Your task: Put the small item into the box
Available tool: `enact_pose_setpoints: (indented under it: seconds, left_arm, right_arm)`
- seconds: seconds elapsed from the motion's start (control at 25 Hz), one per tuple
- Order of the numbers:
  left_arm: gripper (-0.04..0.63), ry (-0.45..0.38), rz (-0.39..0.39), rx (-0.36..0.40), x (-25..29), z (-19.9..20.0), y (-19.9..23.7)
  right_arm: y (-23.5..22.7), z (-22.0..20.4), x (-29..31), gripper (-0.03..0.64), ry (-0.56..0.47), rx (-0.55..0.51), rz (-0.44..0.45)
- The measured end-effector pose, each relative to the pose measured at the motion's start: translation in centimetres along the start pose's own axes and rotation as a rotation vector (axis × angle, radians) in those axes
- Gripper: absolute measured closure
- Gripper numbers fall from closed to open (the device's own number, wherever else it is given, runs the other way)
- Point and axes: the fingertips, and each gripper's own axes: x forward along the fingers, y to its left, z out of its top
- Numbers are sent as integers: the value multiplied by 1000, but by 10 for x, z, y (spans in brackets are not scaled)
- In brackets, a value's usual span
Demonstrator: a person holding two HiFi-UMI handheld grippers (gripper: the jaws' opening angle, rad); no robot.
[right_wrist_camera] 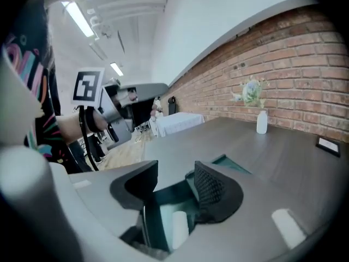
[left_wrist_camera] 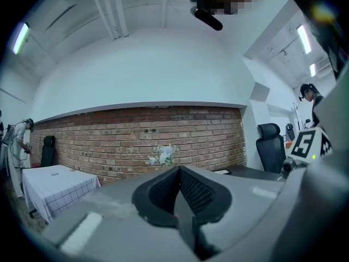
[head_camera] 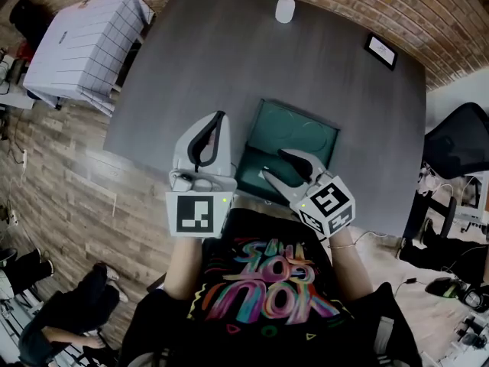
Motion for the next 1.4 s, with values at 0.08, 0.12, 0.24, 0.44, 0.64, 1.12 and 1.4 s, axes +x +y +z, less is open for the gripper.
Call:
enact_pose_setpoints:
  seconds: [0.08,0.12,0.24,0.44,0.64,1.12,1.4]
  left_arm:
    - [594,-7,-4,1,1,3,-2]
    - [594,-8,-5,-3,2,4,-4]
    - [594,-17,-17,5,4,9,-9]
    - [594,-40,-34,23,10,19,-18]
    - [594,-53,-45,22,13,25,-25]
    - [594,-66,-61,19,24,30,-31]
    - [594,-72,-54,9,25,32,-28]
  right_arm:
    - [-5,20,-9,417,-56,-14,-24]
    - [-8,29,-14,417,-81,-20,-38]
    - [-21,54,-33,432,-158,-33,-89]
    - [-48,85,-71,471,-267,-36,-189]
    - [-75,103,-110,527,-364,-21,-300]
    - [-102,123,-155,612,-480,8,-428]
    - [-107,121,-162,617,-469,6,-445]
